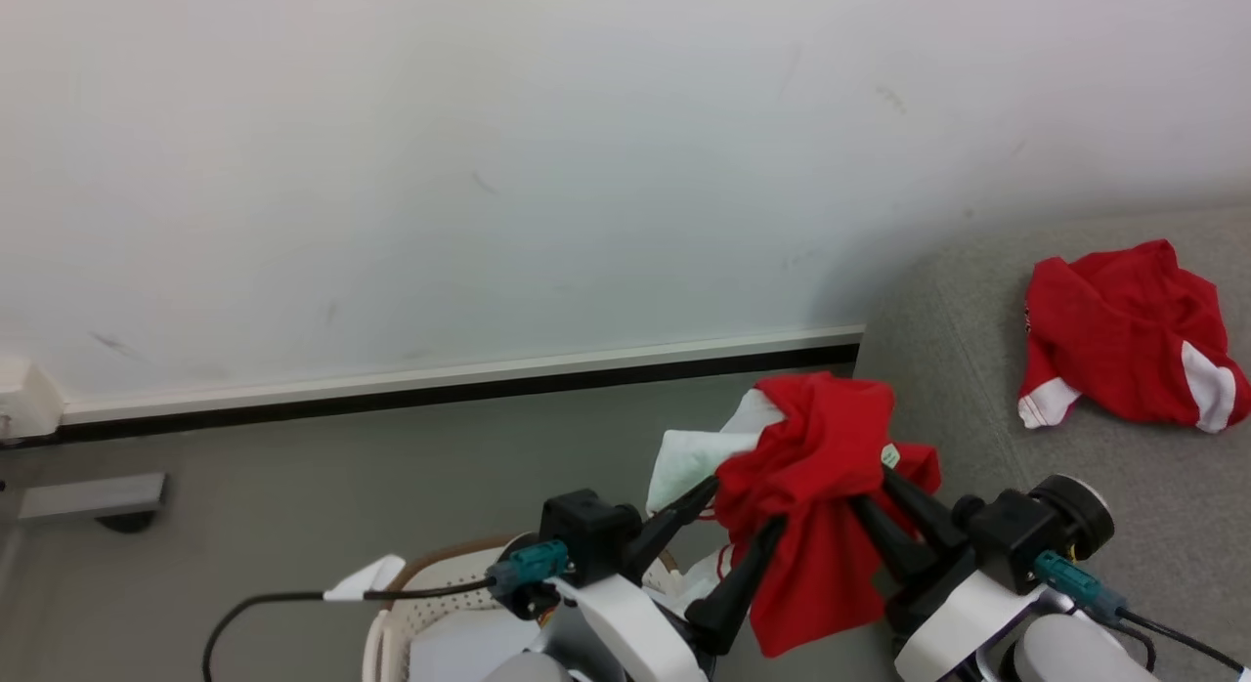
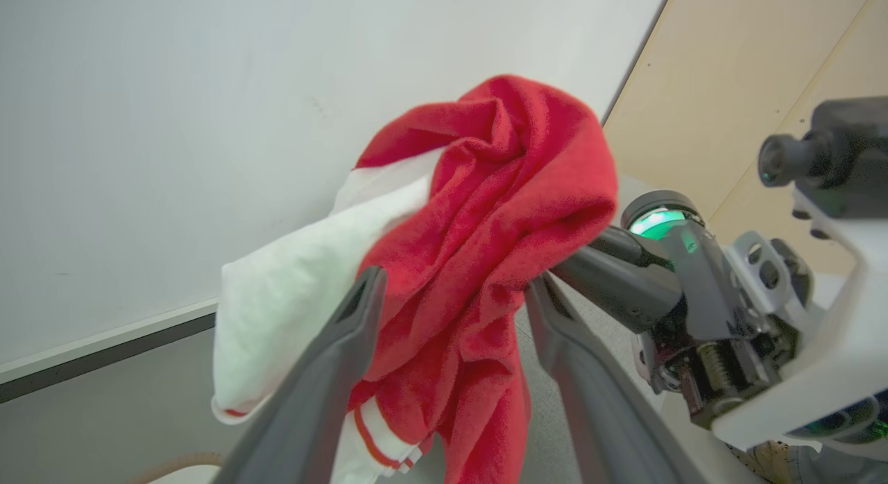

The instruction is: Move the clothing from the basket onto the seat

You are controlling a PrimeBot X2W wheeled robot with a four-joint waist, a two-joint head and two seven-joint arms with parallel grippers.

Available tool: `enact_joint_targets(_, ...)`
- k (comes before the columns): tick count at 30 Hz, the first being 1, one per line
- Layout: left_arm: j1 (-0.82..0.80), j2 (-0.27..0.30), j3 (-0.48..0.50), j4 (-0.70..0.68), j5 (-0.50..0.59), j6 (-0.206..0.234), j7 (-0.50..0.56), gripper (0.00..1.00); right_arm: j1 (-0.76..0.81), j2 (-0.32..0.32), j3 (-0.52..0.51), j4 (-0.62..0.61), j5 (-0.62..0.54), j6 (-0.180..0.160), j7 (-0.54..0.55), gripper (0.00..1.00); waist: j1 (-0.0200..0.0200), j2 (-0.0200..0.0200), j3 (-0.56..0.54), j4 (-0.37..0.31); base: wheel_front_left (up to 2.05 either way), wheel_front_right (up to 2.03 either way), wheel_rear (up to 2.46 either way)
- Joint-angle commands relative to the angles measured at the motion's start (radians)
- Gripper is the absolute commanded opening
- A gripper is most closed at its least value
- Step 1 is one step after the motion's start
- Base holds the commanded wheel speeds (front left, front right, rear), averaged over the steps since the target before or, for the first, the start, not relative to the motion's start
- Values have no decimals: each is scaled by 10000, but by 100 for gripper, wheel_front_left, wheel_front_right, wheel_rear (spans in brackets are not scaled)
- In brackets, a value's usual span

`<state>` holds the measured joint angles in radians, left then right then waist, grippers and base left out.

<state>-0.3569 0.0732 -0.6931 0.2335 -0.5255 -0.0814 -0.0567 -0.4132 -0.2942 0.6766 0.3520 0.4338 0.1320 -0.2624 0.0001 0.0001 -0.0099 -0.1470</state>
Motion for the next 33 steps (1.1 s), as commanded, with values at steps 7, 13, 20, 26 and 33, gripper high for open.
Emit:
enact_joint_targets(7, -909, -14, 71, 293, 414, 178, -383, 100, -629, -225, -1142, -545, -218, -26, -33, 0, -1, -1, 1437, -1109, 0, 0, 0)
enact_joint_targets(13, -2053, 87, 100, 457, 781, 169, -270, 100, -1043, -85, -2568, -1067, -572, -26, -33, 0, -1, -1, 2958, -1592, 0, 0, 0)
enact_joint_targets(20, -3720, 243, 187, 536, 1238, 52, 70, 100, -1988, 181, -4660, -1204, -1290, -26, -33, 0, -1, -1, 4742, -1701, 0, 0, 0)
enact_joint_targets(26, -5088, 217, 188, 537, 1470, -25, 330, 100, -3417, -110, -6385, -436, -1807, -26, -20, 0, -1, -1, 6000, -1427, 0, 0, 0)
enact_joint_targets(33, -6197, 13, 100, 618, 1572, -28, 267, 100, -5400, -1087, -7566, 1233, -1723, -26, 247, 0, -1, -1, 6862, -1032, 0, 0, 0)
